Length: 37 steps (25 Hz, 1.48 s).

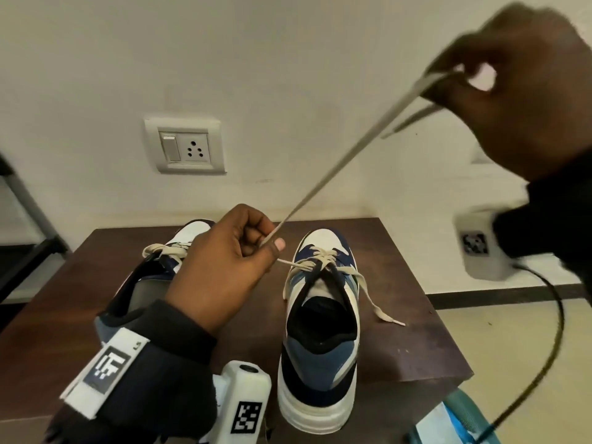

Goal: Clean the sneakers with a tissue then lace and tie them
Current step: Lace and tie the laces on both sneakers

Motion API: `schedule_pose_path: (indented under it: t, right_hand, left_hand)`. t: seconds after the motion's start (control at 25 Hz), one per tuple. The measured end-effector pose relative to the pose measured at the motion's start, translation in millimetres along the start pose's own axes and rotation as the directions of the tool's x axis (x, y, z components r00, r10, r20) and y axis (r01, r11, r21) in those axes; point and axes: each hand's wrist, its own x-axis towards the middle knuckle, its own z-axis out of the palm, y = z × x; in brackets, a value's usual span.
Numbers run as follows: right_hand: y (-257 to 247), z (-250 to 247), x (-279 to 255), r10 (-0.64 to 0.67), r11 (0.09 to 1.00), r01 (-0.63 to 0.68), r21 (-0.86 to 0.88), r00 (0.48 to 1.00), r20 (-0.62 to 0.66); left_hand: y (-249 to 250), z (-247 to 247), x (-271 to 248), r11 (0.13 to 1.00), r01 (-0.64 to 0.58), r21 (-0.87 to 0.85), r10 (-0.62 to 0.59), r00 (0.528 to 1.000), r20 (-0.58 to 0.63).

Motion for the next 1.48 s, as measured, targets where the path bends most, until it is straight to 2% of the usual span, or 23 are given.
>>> schedule_pose_path:
  t: [0.08, 0.16, 0.2, 0.24, 0.32, 0.36, 0.44, 0.52, 0.56, 0.6, 0.68, 0.76, 0.92, 1.08, 1.16, 1.24, 1.28, 1.36, 1.48]
  right_hand:
    - [-41, 12, 32, -0.2, 0.964, 0.181, 0.193, 0.976, 0.082]
    - [-77, 23, 43, -0.384, 0.908, 0.333, 0.253, 0.904, 0.187]
    - [-83, 27, 43, -0.436, 0.885, 0.379, 0.271, 0.88, 0.19]
    - [-85, 29, 38, -0.444, 0.872, 0.385, 0.303, 0.882, 0.158]
    - [-73, 30, 17, -0.366, 0.849, 0.282, 0.448, 0.924, 0.113]
    - [-64, 34, 3, -0.309, 0.839, 0.204, 0.504, 0.942, 0.132]
    - [-46, 51, -28, -0.197, 0.858, 0.049, 0.511, 0.951, 0.239]
    - [-33, 71, -60, -0.113, 0.867, -0.087, 0.491, 0.924, 0.365]
    - [-29, 78, -74, -0.091, 0.866, -0.138, 0.481, 0.902, 0.422]
    - [-26, 84, -85, -0.082, 0.866, -0.171, 0.47, 0.879, 0.47]
    - [-25, 91, -96, -0.099, 0.868, -0.19, 0.46, 0.84, 0.533]
    - [-24, 91, -99, -0.115, 0.86, -0.203, 0.468, 0.817, 0.565]
    - [-19, 87, -100, -0.11, 0.846, -0.249, 0.472, 0.783, 0.612]
    - [-16, 85, -101, -0.125, 0.837, -0.257, 0.483, 0.77, 0.626]
    - [-14, 85, -102, -0.126, 0.831, -0.264, 0.491, 0.769, 0.627]
    - [-15, 87, -104, -0.127, 0.825, -0.268, 0.497, 0.77, 0.626]
    - [-16, 88, -104, -0.128, 0.824, -0.269, 0.499, 0.77, 0.626]
    - [-16, 90, -103, -0.125, 0.822, -0.275, 0.499, 0.767, 0.629]
    - [-16, 91, -102, -0.123, 0.814, -0.289, 0.503, 0.762, 0.636]
  left_hand:
    - [-3, -1, -2, 0.997, 0.077, 0.023, -0.076, 0.996, -0.037]
    - [-6, -4, -2, 0.986, 0.167, -0.024, -0.168, 0.982, -0.089]
    - [-8, -7, -2, 0.977, 0.203, -0.064, -0.209, 0.971, -0.112]
    - [-11, -11, -2, 0.967, 0.233, -0.099, -0.245, 0.961, -0.131]
    - [-16, -16, -1, 0.947, 0.282, -0.153, -0.303, 0.943, -0.141]
    - [-17, -18, -1, 0.94, 0.299, -0.162, -0.321, 0.937, -0.137]
    - [-22, -16, -2, 0.945, 0.305, -0.115, -0.319, 0.939, -0.129]
    - [-25, -11, -4, 0.951, 0.265, 0.158, -0.246, 0.961, -0.127]
    - [-22, -7, -6, 0.933, 0.208, 0.292, -0.178, 0.976, -0.124]
    - [-19, -3, -8, 0.929, 0.12, 0.351, -0.087, 0.99, -0.108]
    - [-12, 5, -7, 0.963, -0.04, 0.267, 0.039, 0.999, 0.011]
    - [-7, 17, -8, 0.982, -0.088, 0.167, 0.061, 0.985, 0.161]
    - [-4, 32, -5, 0.97, -0.162, 0.179, 0.12, 0.968, 0.222]
    - [-10, 31, -2, 0.982, -0.092, 0.164, 0.06, 0.98, 0.19]
    - [-17, 29, 3, 0.987, 0.055, 0.148, -0.08, 0.983, 0.167]
    - [-23, 30, 7, 0.968, 0.208, 0.14, -0.236, 0.945, 0.227]
    - [-25, 31, 9, 0.96, 0.229, 0.159, -0.266, 0.923, 0.279]
    - [-28, 31, 14, 0.966, 0.173, 0.192, -0.235, 0.898, 0.372]
    - [-33, 23, 23, 0.971, 0.056, 0.233, -0.148, 0.905, 0.399]
